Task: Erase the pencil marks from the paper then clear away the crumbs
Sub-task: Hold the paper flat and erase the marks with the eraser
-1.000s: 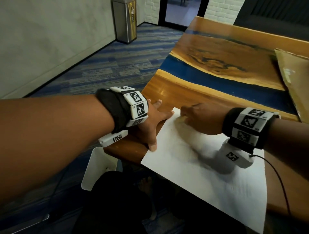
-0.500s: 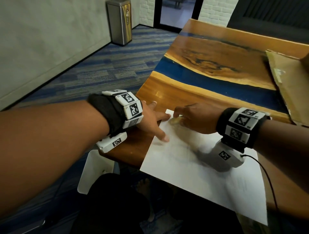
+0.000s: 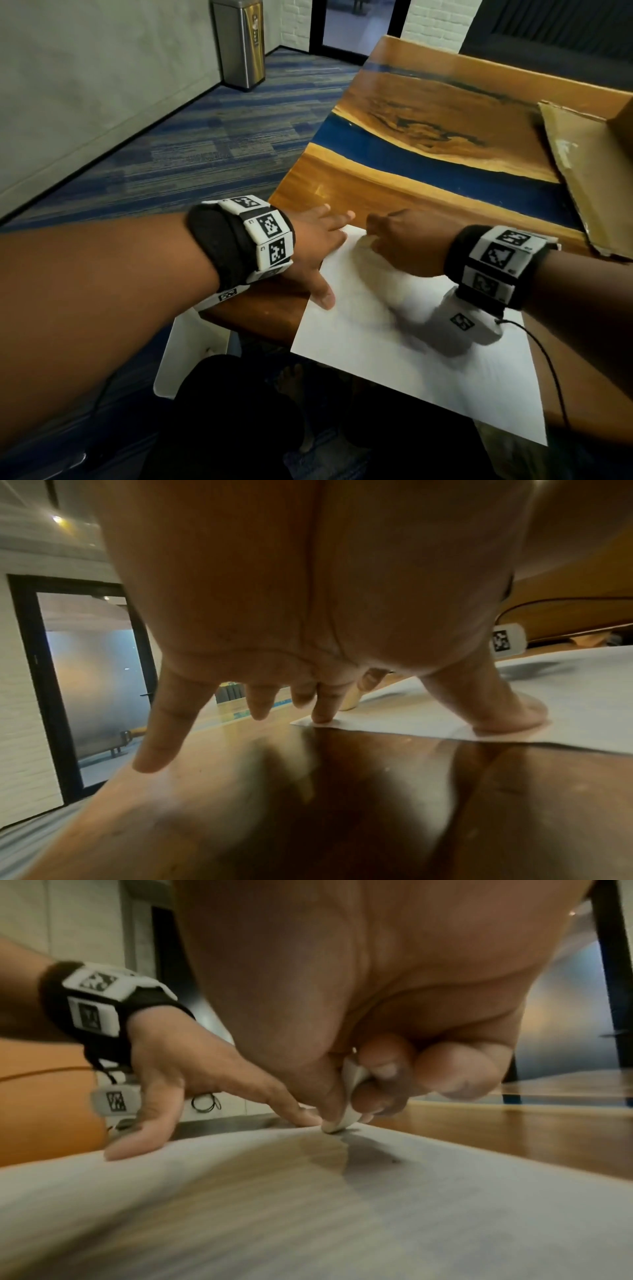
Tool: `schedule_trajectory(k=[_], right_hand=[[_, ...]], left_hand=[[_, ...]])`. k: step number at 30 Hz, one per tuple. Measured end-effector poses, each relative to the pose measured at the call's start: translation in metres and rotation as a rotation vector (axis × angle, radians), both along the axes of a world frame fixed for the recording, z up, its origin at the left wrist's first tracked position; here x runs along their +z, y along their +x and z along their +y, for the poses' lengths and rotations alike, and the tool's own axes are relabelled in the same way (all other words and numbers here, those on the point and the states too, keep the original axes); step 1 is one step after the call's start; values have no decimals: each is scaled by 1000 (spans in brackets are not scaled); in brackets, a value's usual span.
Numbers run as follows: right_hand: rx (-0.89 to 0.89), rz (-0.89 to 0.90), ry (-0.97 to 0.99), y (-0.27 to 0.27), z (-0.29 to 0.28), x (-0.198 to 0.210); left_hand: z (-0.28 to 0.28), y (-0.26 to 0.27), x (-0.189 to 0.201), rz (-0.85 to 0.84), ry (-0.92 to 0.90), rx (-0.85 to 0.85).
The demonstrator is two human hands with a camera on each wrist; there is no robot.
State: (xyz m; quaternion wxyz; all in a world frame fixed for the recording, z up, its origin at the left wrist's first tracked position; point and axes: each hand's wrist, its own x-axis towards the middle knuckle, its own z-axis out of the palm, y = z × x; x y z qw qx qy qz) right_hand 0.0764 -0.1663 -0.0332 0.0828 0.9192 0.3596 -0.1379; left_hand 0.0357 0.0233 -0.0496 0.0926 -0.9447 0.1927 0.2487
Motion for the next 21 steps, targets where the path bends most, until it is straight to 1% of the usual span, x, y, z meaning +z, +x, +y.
schedule_trajectory(k=[1,2,4,5,6,9,10,11,13,14,15,18,19,21], right_hand=[[-14,-9,-3,0,0,-1],[21,-3,-2,-4,2,-1],[146,87,16,-22,7,-4],[178,133,20,-26,7,-6],[170,130,10,-23,7,-4],[9,-4,-21,4,2,1],[5,-10,-20,4,2,0],[53,9,-12,-3,4,0],[221,108,15,-26,8,-4],[269,147,14,-33,7,-6],[266,136,8,-30,6,-6],[69,-51,-22,3,-2,-6],[46,-67,-22,4,-3,-7],[148,-33,8,-13,2,-10]], left_hand=[[0,0,0,5,-6,-9],[1,1,-1,13,-25,-5],[4,-2,-2,36,-82,26],[5,-2,-3,42,-101,37],[7,-2,-4,45,-109,44],[11,-1,-8,62,-101,61],[12,-1,-9,71,-95,64],[13,-1,-10,81,-94,67],[14,-1,-9,102,-100,71],[14,-1,-8,108,-95,68],[13,0,-8,113,-86,63],[11,0,-6,120,-63,60],[11,1,-5,121,-59,59],[12,2,-4,126,-59,57]])
